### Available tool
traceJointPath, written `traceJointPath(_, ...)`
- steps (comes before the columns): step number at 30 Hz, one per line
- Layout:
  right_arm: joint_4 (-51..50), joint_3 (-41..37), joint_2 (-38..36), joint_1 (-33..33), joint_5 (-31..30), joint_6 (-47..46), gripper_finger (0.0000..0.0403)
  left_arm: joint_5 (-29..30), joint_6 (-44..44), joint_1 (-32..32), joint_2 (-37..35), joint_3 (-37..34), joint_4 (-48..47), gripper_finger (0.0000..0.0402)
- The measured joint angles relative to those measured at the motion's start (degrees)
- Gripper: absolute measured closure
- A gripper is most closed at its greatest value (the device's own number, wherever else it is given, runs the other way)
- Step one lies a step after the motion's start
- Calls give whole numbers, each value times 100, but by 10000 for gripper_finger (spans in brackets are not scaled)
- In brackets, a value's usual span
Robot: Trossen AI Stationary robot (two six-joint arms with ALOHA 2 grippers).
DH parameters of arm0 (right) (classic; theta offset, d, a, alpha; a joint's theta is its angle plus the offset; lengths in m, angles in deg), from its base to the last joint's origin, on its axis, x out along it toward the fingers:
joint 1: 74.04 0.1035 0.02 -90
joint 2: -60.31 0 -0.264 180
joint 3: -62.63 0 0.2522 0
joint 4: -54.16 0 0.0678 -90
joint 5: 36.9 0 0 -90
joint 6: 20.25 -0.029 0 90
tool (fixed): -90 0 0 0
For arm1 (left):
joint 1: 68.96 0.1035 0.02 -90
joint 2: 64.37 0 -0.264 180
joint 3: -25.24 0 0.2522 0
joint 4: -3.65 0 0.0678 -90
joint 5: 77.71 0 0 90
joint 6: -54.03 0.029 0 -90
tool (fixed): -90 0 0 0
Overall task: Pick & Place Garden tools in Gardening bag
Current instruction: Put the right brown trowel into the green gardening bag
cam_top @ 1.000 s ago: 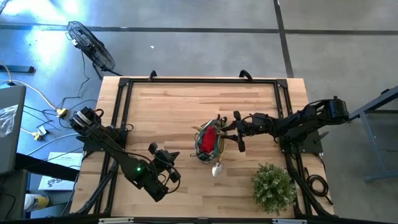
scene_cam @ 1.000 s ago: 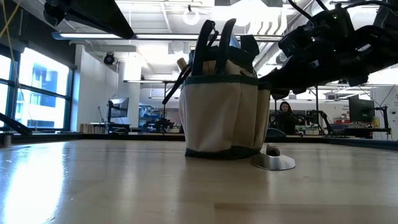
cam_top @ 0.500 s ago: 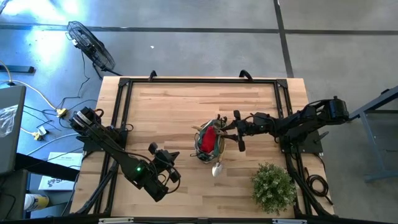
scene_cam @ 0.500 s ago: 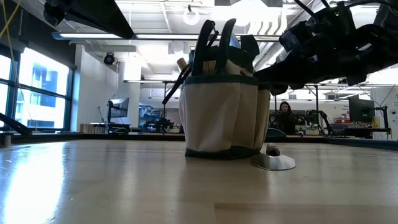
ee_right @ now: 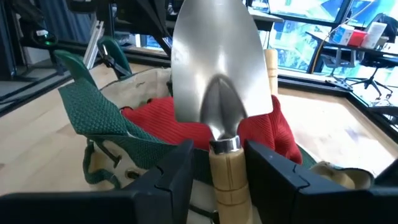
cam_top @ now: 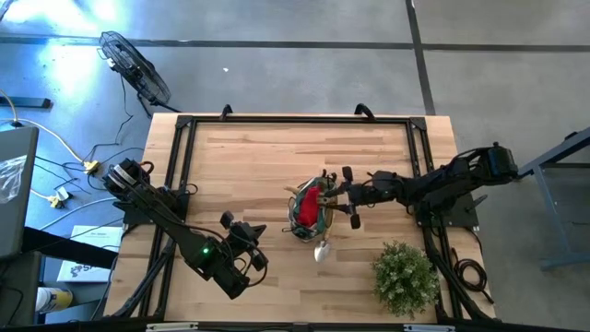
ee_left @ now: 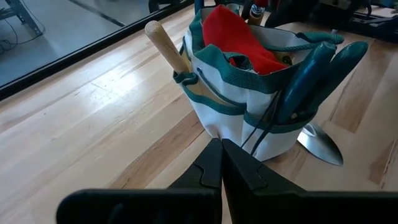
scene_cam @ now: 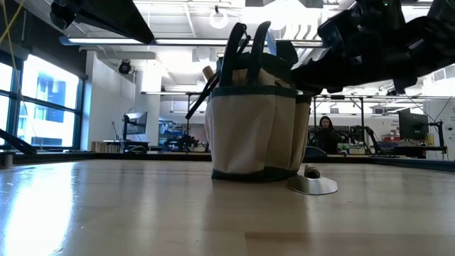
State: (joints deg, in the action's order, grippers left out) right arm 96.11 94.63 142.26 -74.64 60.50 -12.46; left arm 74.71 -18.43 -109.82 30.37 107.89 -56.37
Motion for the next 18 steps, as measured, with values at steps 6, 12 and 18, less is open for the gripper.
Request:
traceJointPath(6,-191,79,0,-2,-2,-31,272,-36,-5,0,0,0,22,402)
traceJointPath(12,-273,79,0,0,-165,-50,310,-41,-5,0,0,0,20,402)
traceJointPath(18,-348,81,-7,31,-377,-102,347,-130,2,0,0,0,14,402)
